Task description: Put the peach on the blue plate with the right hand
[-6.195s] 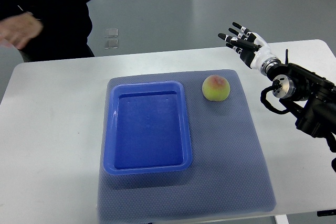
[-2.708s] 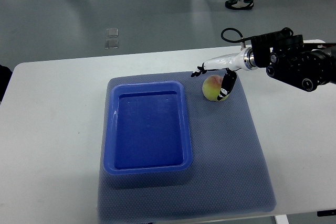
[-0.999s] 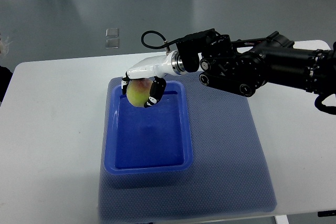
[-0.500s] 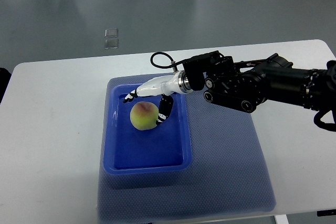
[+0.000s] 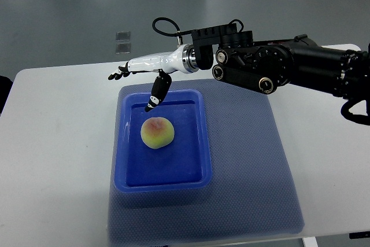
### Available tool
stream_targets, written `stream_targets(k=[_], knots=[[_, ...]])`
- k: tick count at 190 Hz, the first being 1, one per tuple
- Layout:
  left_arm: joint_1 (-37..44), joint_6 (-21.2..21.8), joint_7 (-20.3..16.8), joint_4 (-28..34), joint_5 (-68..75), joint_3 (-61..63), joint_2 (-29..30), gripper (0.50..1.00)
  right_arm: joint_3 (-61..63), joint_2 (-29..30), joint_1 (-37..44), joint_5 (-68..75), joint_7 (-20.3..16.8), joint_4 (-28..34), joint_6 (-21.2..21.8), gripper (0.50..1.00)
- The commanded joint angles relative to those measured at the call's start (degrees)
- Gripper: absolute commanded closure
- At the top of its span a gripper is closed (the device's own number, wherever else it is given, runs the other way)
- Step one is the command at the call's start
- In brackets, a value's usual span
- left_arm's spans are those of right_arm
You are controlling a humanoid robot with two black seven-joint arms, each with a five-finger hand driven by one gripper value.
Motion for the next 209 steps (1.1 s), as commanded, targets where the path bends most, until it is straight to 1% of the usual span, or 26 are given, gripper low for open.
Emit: stream_targets(k=[1, 3, 4, 13, 25, 26, 42, 52, 53, 64, 71, 80, 81, 85, 89, 99, 100, 112, 124, 125, 127, 141, 142, 154, 192, 209], knots=[[0.00, 0.00, -0.01, 0.00, -0.01, 0.00, 0.00, 0.500, 1.61, -1.70, -0.33, 6.16, -0.41, -0.37, -0.13, 0.574], [0.00, 0.00, -0.01, 0.00, -0.01, 0.00, 0.00, 0.500, 1.61, -1.70, -0.33, 6.16, -0.41, -0.37, -0.13, 0.574], [0.00, 0.00, -0.01, -0.09, -0.01, 0.00, 0.00, 0.500, 2.74, -3.53, -1.12, 10.33, -0.84, -1.24, -0.48, 0.574], [0.00, 0.00, -0.01, -0.09, -0.01, 0.00, 0.00, 0.500, 4.24, -5.47, -3.40, 14.58, -1.37, -2.74, -1.00, 0.576], [0.00, 0.00, -0.09, -0.09, -0.01, 0.09, 0.00, 0.500, 4.60, -5.74, -3.94, 15.30, -1.46, -3.09, -1.09, 0.576], [0.00, 0.00, -0.01, 0.00, -0.01, 0.09, 0.00, 0.500, 6.77, -7.22, -6.55, 19.21, -1.99, -4.92, -1.88, 0.576], [0.00, 0.00, -0.09, -0.09, -0.01, 0.00, 0.00, 0.500, 11.89, -9.17, -10.70, 24.96, -2.87, -8.27, -2.59, 0.579], [0.00, 0.00, -0.09, -0.09, -0.01, 0.00, 0.00, 0.500, 11.89, -9.17, -10.70, 24.96, -2.87, -8.28, -2.59, 0.579], [0.00, 0.00, -0.01, -0.09, -0.01, 0.00, 0.00, 0.500, 15.46, -10.21, -13.40, 28.27, -3.22, -9.58, -2.85, 0.579], [0.00, 0.00, -0.01, -0.18, -0.01, 0.00, 0.00, 0.500, 19.97, -11.45, -17.11, 31.38, -3.75, -10.12, -3.64, 0.579], [0.00, 0.00, -0.09, -0.18, -0.01, 0.00, 0.00, 0.500, 21.99, -11.98, -18.70, 32.43, -4.10, -10.12, -4.69, 0.581], [0.00, 0.00, -0.09, -0.18, -0.01, 0.00, 0.00, 0.500, 22.00, -11.98, -18.70, 32.44, -4.10, -10.12, -4.70, 0.581], [0.00, 0.00, -0.09, -0.26, -0.01, 0.00, 0.00, 0.500, 24.96, -12.59, -21.14, 33.48, -4.45, -10.12, -7.13, 0.581], [0.00, 0.00, -0.01, -0.27, -0.01, 0.00, 0.00, 0.500, 26.13, -12.60, -22.13, 33.84, -4.45, -10.12, -8.29, 0.581], [0.00, 0.00, -0.01, -0.27, -0.01, -0.09, 0.00, 0.500, 27.27, -12.68, -23.18, 34.02, -4.54, -10.12, -9.18, 0.581], [0.00, 0.00, -0.01, -0.27, -0.01, -0.09, 0.00, 0.500, 27.27, -12.68, -23.19, 34.02, -4.54, -10.12, -9.18, 0.581], [0.00, 0.00, -0.01, -0.35, -0.01, -0.09, 0.00, 0.500, 30.06, -12.68, -25.36, 34.63, -4.54, -10.12, -11.53, 0.581], [0.00, 0.00, -0.01, -0.44, -0.01, -0.09, 0.00, 0.500, 33.51, -12.60, -27.93, 35.42, -4.63, -10.12, -13.40, 0.581], [0.00, 0.00, -0.09, -0.44, -0.01, -0.09, 0.00, 0.500, 33.95, -12.60, -28.37, 35.60, -4.63, -10.12, -13.49, 0.581], [0.00, 0.00, -0.01, -0.44, -0.01, -0.09, 0.00, 0.500, 36.56, -12.60, -30.11, 36.47, -4.72, -10.12, -14.01, 0.581], [0.00, 0.00, -0.01, -0.44, -0.01, -0.09, 0.00, 0.500, 37.11, -12.60, -30.48, 36.74, -4.72, -10.12, -14.10, 0.581], [0.00, 0.00, -0.01, -0.53, -0.01, -0.09, 0.00, 0.500, 38.00, -12.51, -31.10, 37.09, -4.72, -10.12, -14.19, 0.581], [0.00, 0.00, -0.01, -0.53, -0.01, -0.18, 0.00, 0.500, 39.65, -12.33, -32.31, 37.96, -4.72, -10.04, -14.28, 0.581], [0.00, 0.00, -0.01, -0.53, -0.01, -0.18, 0.00, 0.500, 41.07, -12.25, -33.38, 38.67, -4.72, -9.95, -14.37, 0.581], [0.00, 0.00, -0.01, -0.53, -0.01, -0.18, 0.00, 0.500, 41.77, -11.89, -34.00, 39.55, -4.63, -9.77, -14.63, 0.576], [0.00, 0.00, -0.01, -0.44, -0.01, -0.18, 0.00, 0.500, 41.86, -11.89, -35.40, 39.47, -4.01, -9.68, -14.19, 0.572]])
